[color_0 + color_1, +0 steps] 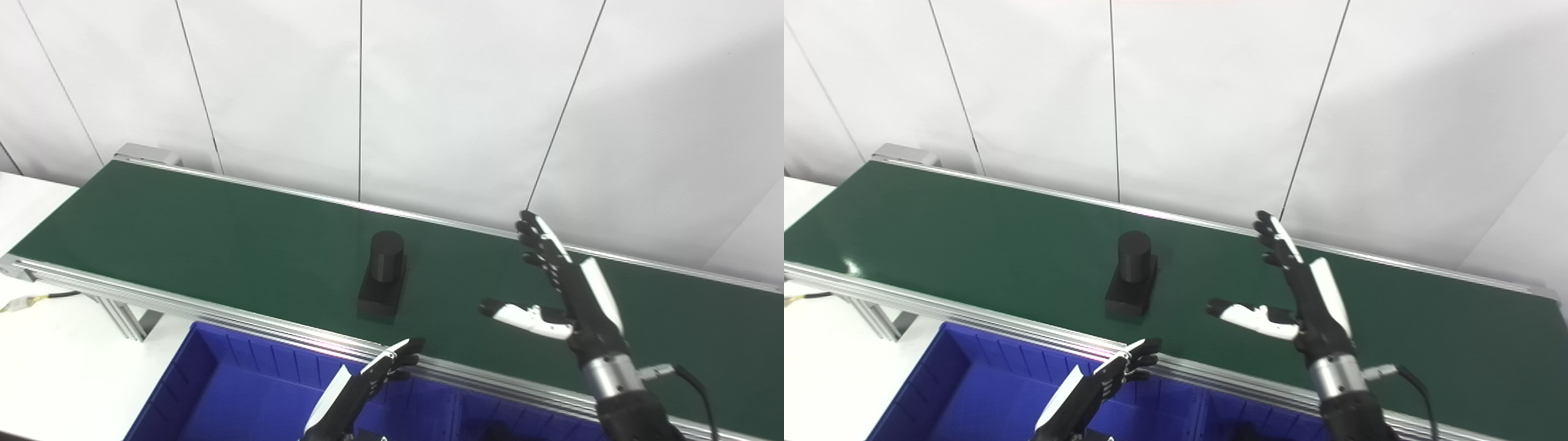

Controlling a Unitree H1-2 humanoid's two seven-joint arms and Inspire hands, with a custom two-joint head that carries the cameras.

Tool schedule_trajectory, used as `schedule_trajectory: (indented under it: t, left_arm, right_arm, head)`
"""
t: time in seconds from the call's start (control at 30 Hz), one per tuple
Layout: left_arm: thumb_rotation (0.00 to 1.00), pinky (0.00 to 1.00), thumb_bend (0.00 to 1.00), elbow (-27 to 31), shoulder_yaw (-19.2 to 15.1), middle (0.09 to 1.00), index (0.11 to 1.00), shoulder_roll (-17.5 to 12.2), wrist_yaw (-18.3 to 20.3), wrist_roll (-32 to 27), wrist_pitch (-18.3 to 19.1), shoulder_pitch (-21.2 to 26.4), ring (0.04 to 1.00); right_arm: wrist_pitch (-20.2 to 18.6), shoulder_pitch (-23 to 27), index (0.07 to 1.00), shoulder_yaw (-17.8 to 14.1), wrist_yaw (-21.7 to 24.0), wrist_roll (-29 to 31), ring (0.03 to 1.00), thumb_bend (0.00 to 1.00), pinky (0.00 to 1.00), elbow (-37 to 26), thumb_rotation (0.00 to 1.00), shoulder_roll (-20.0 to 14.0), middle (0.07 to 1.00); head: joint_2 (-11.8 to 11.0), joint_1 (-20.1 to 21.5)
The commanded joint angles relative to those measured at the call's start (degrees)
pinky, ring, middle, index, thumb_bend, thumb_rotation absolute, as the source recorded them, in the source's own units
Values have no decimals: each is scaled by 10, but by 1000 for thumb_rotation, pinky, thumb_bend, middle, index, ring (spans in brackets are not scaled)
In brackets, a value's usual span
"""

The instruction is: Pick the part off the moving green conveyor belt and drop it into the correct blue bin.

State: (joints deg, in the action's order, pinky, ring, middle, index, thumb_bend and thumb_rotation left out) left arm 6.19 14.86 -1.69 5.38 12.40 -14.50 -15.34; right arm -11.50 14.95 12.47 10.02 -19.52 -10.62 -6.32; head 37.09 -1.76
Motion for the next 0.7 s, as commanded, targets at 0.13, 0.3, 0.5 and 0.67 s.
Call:
schedule_trajectory:
  t: [0.13, 0.3, 0.5, 0.67]
  left_arm:
    - [283, 822, 812, 4, -4, 904, 881, -6, 7, -29, -20, 5, 878]
    - [320, 818, 819, 5, -4, 899, 887, -12, 9, -27, -24, 4, 875]
    - [321, 822, 812, 2, -4, 889, 885, -19, 15, -41, -36, 3, 871]
    - [303, 813, 809, -9, -6, 873, 862, -18, 14, -44, -55, 3, 858]
  right_arm:
    - [-17, 56, 946, 12, -10, -25, 849, 940, 741, 33, 475, 24, 894]
    - [15, 72, 947, 15, -25, -21, 868, 951, 813, 106, 478, 34, 898]
    - [20, 97, 950, 34, -43, -40, 857, 950, 751, 165, 490, 39, 893]
    - [22, 124, 958, 41, -52, -45, 856, 951, 737, 211, 475, 45, 905]
  head:
    - [3, 8]
    - [0, 17]
    - [-9, 31]
    - [-13, 36]
